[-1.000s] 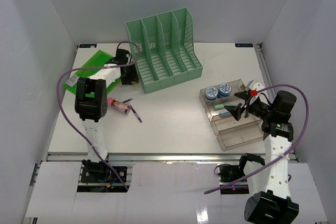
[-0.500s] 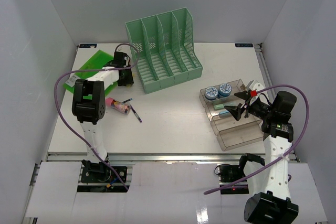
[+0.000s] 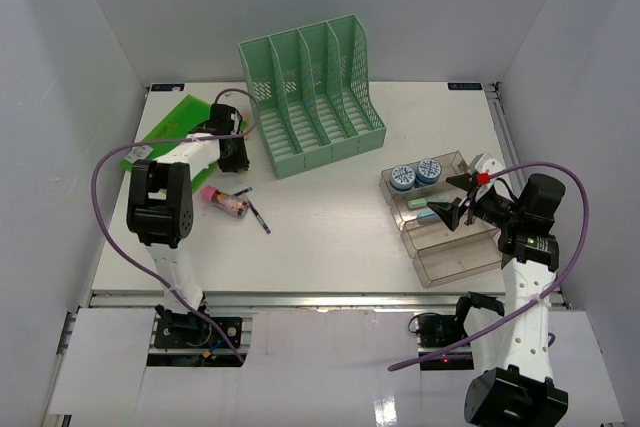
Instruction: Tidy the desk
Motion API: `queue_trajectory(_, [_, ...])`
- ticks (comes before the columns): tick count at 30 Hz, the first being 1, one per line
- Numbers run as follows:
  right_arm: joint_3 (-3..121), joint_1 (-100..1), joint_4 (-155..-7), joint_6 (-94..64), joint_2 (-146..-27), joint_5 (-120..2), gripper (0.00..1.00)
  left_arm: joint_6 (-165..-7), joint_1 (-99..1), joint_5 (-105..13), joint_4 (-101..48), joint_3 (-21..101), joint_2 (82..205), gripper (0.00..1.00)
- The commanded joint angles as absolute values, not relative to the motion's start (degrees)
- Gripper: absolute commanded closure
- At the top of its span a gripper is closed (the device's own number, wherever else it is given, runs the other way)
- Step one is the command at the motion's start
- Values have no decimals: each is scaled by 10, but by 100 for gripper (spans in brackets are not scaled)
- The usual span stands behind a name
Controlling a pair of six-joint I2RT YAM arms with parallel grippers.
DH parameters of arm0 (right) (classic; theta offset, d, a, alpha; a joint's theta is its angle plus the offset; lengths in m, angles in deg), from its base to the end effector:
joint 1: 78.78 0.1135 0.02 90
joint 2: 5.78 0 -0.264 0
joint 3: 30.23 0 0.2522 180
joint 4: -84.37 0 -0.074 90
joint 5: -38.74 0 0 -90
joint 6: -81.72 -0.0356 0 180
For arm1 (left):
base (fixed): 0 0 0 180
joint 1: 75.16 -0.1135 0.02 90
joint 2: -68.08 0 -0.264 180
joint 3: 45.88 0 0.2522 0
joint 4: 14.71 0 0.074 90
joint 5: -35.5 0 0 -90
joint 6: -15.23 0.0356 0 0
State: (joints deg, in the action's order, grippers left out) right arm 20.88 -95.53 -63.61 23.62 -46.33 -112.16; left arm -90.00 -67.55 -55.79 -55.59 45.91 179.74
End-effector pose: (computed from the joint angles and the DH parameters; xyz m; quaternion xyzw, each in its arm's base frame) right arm 0.1548 -0.0141 0.2979 -0.3768 0.6686 0.1817 0.6148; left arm 0.4047 -0.0533 0.1775 -0.0671 0.9652 -0.0393 0.2496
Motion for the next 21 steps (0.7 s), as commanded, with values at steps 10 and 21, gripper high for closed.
queue_trajectory(10, [305, -952, -314, 478, -586, -1307, 12, -1064, -660, -138, -322, 167, 1400, 93])
queue_trajectory(21, [310, -790, -538, 116, -629, -1258, 2, -1181, -368, -254, 15, 84, 1436, 94])
